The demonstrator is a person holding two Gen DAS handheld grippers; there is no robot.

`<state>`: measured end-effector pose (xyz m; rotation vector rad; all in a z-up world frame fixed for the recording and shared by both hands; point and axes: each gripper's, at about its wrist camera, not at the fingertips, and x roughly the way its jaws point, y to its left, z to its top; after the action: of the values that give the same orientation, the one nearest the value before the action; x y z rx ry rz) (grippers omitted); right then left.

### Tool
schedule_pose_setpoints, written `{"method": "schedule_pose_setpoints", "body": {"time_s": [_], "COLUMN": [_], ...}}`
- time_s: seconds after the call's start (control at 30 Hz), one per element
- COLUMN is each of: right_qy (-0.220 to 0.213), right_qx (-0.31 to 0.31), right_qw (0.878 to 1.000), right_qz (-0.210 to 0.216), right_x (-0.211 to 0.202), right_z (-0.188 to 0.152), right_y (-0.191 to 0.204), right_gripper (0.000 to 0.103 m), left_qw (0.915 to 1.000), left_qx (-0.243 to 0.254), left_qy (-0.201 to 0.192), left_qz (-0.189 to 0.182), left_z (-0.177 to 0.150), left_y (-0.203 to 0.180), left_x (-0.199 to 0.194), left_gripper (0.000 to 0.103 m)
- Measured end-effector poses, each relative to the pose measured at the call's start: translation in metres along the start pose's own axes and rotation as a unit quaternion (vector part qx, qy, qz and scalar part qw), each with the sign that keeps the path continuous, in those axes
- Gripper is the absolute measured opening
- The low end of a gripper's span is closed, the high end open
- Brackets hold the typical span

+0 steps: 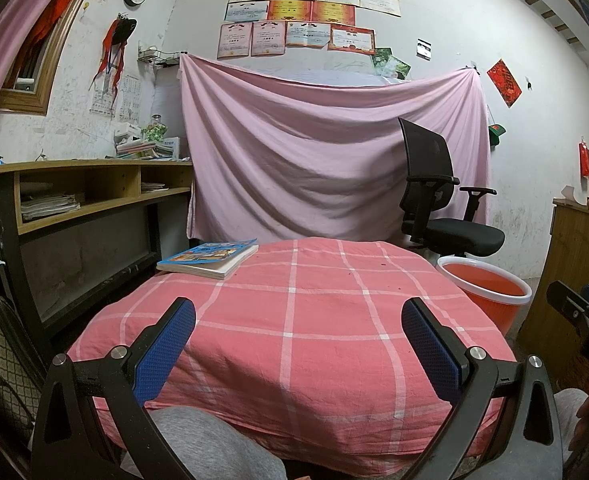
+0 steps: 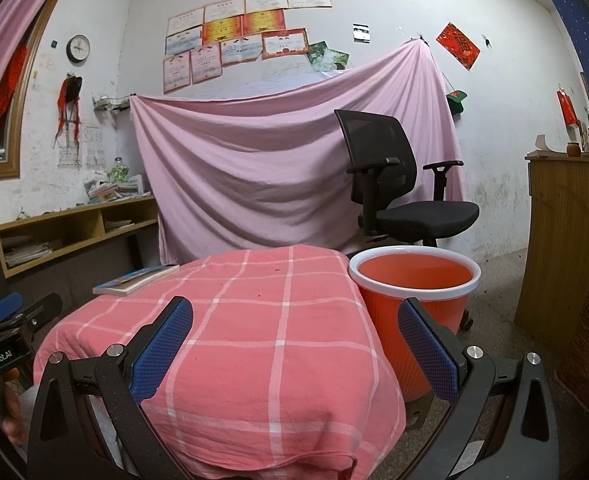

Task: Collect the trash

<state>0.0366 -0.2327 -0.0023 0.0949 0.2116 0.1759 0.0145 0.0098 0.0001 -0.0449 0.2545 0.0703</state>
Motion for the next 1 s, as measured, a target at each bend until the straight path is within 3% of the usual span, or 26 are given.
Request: {"method": "schedule_pose_setpoints", "body": {"time_s": [1.0], "right_qy": [0.002], "right_qx": [0.001], "right_qw": [1.0], "right_qz": [0.0], "right_x": [-0.0002], "right_z": [0.0018], "right_y": [-0.0003], "right_gripper": [0.103], "left_qw": [1.0], "left_qx": [0.0], "left_qy": [0.0], "left_qz": [0.0], "left_z": [0.0003], "left_y": [-0.0002], "left_x": [-0.0001], "left_gripper": [0.101]}}
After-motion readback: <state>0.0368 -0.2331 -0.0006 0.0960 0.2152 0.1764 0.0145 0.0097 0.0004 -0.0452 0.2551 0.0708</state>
